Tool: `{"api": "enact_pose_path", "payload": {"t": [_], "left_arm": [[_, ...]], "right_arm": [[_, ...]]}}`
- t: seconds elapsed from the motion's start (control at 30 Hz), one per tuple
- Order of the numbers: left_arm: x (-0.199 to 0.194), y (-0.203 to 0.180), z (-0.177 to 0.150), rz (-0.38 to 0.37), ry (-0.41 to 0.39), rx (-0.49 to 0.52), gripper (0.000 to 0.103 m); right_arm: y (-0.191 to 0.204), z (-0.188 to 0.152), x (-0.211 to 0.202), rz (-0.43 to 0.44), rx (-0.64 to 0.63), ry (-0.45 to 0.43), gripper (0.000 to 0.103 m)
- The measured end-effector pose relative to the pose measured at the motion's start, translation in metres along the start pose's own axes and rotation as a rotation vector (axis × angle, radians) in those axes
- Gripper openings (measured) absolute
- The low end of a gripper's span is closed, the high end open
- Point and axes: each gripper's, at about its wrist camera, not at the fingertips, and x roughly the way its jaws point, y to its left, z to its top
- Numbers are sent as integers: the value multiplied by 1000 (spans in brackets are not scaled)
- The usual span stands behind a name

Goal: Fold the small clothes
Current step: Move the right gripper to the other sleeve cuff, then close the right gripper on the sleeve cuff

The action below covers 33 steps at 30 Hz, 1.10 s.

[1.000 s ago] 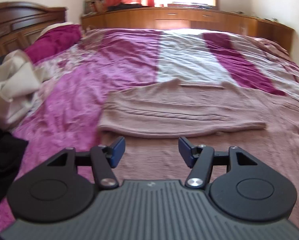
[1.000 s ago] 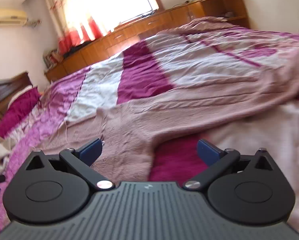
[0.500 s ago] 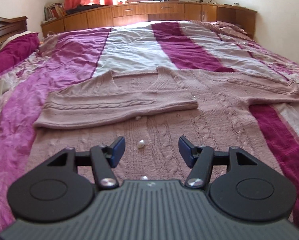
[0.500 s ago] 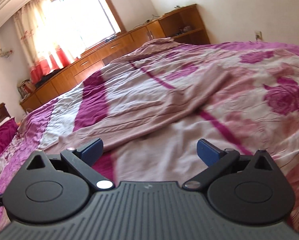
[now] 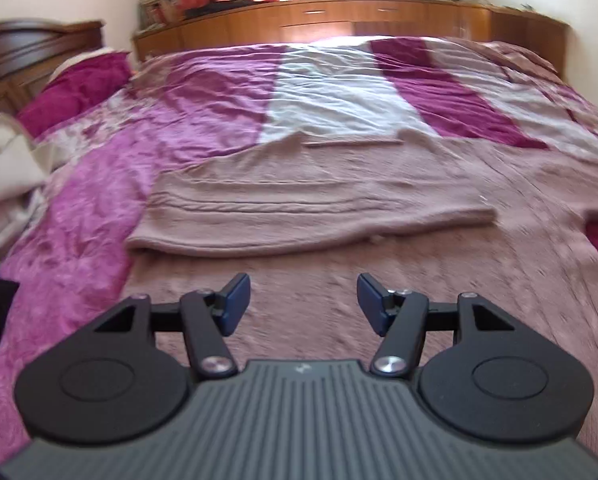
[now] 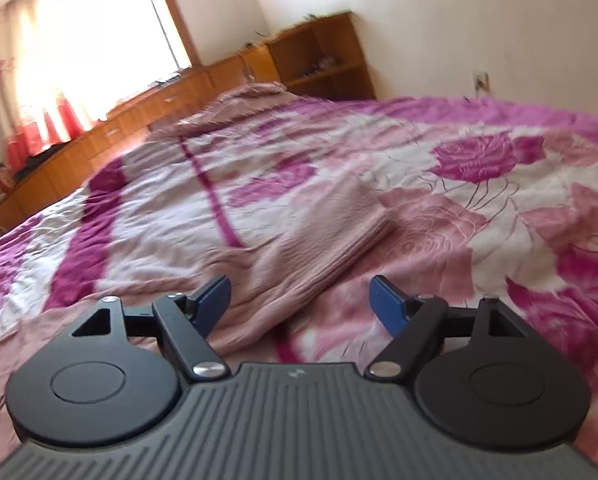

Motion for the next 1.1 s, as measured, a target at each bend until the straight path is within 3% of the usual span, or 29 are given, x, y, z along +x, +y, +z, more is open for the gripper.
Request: {"api": "enact_pose_path", "payload": {"t": [0.1, 0.2, 0.33, 0.53, 0.57, 0.63, 0.67, 0.7, 0.83, 0.93, 1.03, 1.1], "left_arm": [[3, 15, 5, 25, -6, -28, 61], [4, 25, 8, 59, -28, -7, 61], [6, 42, 11, 84, -22, -58, 61], [10, 46, 9, 89, -10, -72, 61], [10, 45, 9, 87, -8, -68, 61], [11, 44, 7, 80, -1, -56, 61], [12, 45, 6, 78, 1, -55, 61], [12, 47, 5, 77, 6, -60, 61], [13, 61, 6, 68, 25, -122, 61], [12, 71, 6, 29, 42, -144, 61], [8, 76, 6, 17, 38, -137, 61], [6, 80, 5, 17, 34, -151, 61]], "right_arm": [[-15, 5, 28, 4, 57, 13, 83], [-24, 9, 45, 77, 90, -29, 84], [-26, 13, 66, 140, 71, -58, 84], [-31, 8, 73, 188, 127, -120, 80], [-33, 8, 73, 186, 136, -119, 73], [-39, 9, 72, 147, 169, -114, 46], [-44, 9, 71, 124, 206, -110, 27], [-49, 9, 72, 116, 240, -108, 18], [-54, 12, 73, 133, 286, -92, 13], [-41, 18, 66, 96, 268, -75, 9], [-11, 27, 46, 132, 202, -105, 8], [19, 33, 33, 155, 87, -102, 8]]}}
